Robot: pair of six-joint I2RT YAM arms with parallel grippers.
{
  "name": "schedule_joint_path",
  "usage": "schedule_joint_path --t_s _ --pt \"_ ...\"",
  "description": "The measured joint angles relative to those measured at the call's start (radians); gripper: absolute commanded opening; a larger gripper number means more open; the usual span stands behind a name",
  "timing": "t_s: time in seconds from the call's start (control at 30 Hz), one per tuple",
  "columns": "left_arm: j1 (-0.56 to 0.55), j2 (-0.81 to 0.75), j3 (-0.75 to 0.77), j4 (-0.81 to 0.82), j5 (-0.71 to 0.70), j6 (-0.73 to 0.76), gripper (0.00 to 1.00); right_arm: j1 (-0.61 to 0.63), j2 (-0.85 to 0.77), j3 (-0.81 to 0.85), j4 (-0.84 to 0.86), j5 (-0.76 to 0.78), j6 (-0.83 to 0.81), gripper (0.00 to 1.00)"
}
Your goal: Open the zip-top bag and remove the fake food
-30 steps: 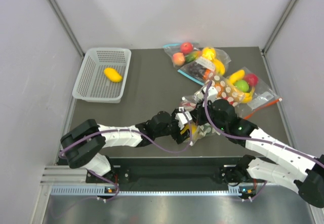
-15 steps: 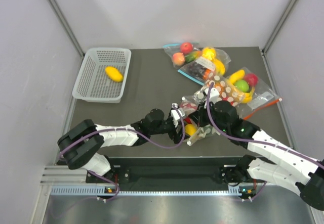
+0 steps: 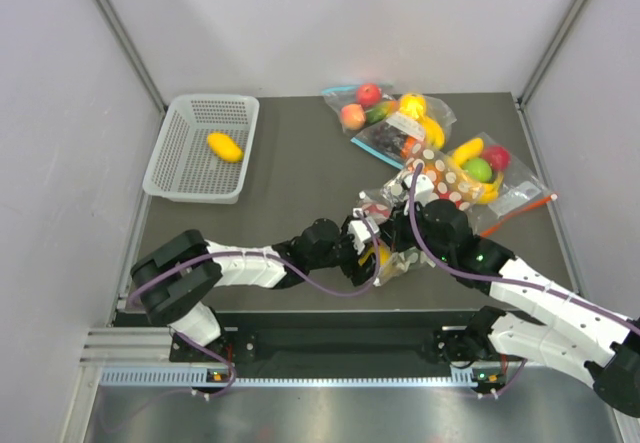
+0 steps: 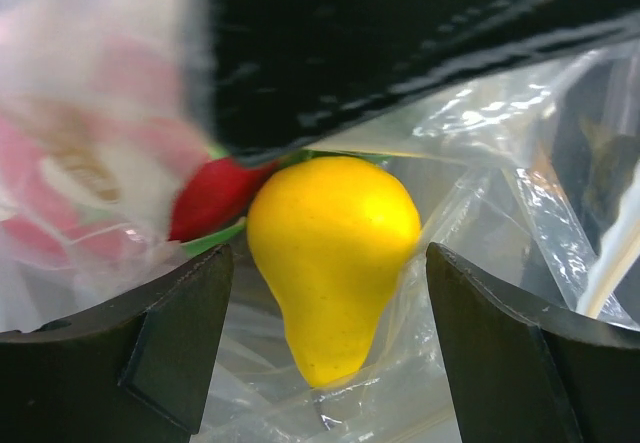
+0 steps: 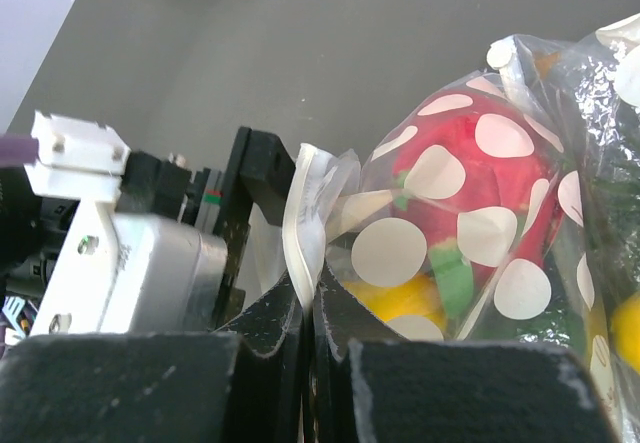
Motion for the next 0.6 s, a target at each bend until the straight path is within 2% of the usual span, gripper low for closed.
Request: schedule_joint_path --t_s 0.27,0.43,0.5,0.53,0.6 --pt "-0.022 0.014 0.016 -0.027 0.031 0.005 0.82 0.004 0.003 0.000 0.001 -0.002 0.000 0.00" --pt "-0.077 0.021 0.023 -0.053 0.043 0.005 0.82 0.004 0.015 0.000 -0.005 -0.003 0.000 0.02" --pt "-0.087 0.001 0.018 -0.077 0.029 0.000 0.83 0.004 0.016 0.000 -0.017 -0.003 -0.001 0.10" --pt "-0.090 -0.012 0.014 -0.091 0.019 0.000 0.83 0.005 0.016 0.000 -0.020 0.000 -0.001 0.23" --pt "-0.096 -0.053 0.009 -0.124 -0.016 -0.002 0.83 0.007 0.014 0.000 -0.030 0.013 -0.005 0.37"
